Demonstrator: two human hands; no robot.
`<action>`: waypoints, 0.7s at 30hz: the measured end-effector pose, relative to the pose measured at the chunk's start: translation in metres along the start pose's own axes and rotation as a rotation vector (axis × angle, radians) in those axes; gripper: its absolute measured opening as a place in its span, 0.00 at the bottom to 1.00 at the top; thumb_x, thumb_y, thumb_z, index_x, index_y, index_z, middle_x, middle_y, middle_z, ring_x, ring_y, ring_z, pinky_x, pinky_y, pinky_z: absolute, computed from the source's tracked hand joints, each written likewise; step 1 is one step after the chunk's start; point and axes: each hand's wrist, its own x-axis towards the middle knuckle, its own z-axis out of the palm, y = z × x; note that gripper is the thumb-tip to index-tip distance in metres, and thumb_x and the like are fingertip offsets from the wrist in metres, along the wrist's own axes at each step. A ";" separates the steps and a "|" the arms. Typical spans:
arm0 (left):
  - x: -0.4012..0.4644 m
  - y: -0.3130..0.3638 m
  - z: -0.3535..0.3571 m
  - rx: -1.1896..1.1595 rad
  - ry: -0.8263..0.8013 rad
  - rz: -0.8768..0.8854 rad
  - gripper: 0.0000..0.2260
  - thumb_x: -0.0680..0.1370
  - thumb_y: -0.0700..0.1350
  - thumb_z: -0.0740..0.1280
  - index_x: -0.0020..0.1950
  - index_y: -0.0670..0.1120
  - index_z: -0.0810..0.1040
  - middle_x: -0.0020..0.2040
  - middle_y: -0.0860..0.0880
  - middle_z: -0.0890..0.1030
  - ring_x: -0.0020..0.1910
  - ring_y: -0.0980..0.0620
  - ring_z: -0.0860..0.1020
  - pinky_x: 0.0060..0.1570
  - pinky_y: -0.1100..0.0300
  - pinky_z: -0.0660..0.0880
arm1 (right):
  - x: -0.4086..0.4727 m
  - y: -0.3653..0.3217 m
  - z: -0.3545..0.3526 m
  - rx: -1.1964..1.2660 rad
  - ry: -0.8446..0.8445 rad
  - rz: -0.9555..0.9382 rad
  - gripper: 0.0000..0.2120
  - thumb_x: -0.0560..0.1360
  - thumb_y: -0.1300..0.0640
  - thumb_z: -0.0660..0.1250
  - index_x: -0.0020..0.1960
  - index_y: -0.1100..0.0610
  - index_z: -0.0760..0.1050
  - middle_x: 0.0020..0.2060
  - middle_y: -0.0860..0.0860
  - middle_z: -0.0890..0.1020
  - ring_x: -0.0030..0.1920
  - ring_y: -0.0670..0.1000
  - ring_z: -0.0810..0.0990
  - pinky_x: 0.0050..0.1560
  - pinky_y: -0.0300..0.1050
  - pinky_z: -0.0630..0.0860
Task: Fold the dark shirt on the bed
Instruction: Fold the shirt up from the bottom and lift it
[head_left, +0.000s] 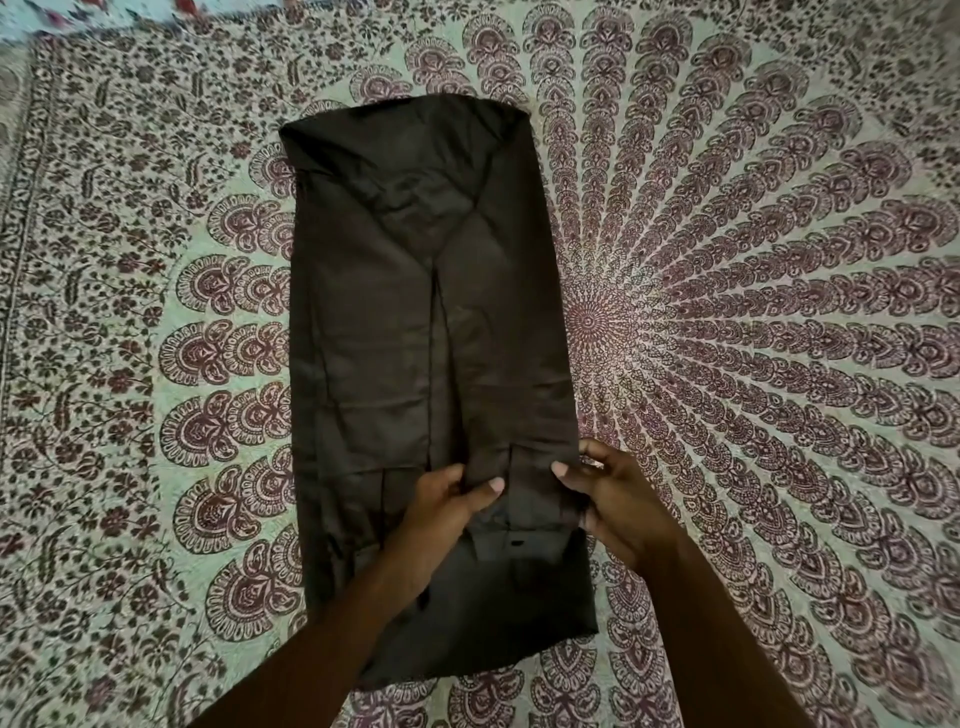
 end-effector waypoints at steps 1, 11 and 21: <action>-0.001 -0.003 -0.001 0.021 -0.006 0.019 0.05 0.79 0.38 0.70 0.54 0.44 0.81 0.46 0.49 0.86 0.40 0.61 0.84 0.35 0.70 0.75 | 0.002 0.001 -0.003 -0.064 0.042 -0.004 0.08 0.79 0.71 0.64 0.53 0.62 0.78 0.55 0.63 0.84 0.55 0.60 0.84 0.47 0.59 0.84; -0.016 -0.028 0.005 0.349 0.038 0.353 0.14 0.76 0.29 0.67 0.54 0.47 0.73 0.42 0.48 0.81 0.42 0.57 0.81 0.44 0.62 0.77 | -0.006 -0.008 -0.019 -0.694 -0.051 0.122 0.17 0.72 0.69 0.75 0.56 0.53 0.78 0.52 0.60 0.85 0.42 0.55 0.85 0.41 0.51 0.83; -0.015 -0.051 0.003 0.589 0.100 0.276 0.10 0.73 0.41 0.76 0.51 0.48 0.80 0.34 0.57 0.74 0.26 0.60 0.72 0.29 0.72 0.68 | -0.004 0.010 -0.035 -0.731 0.011 0.151 0.13 0.71 0.69 0.76 0.52 0.61 0.77 0.52 0.59 0.84 0.48 0.62 0.86 0.42 0.61 0.84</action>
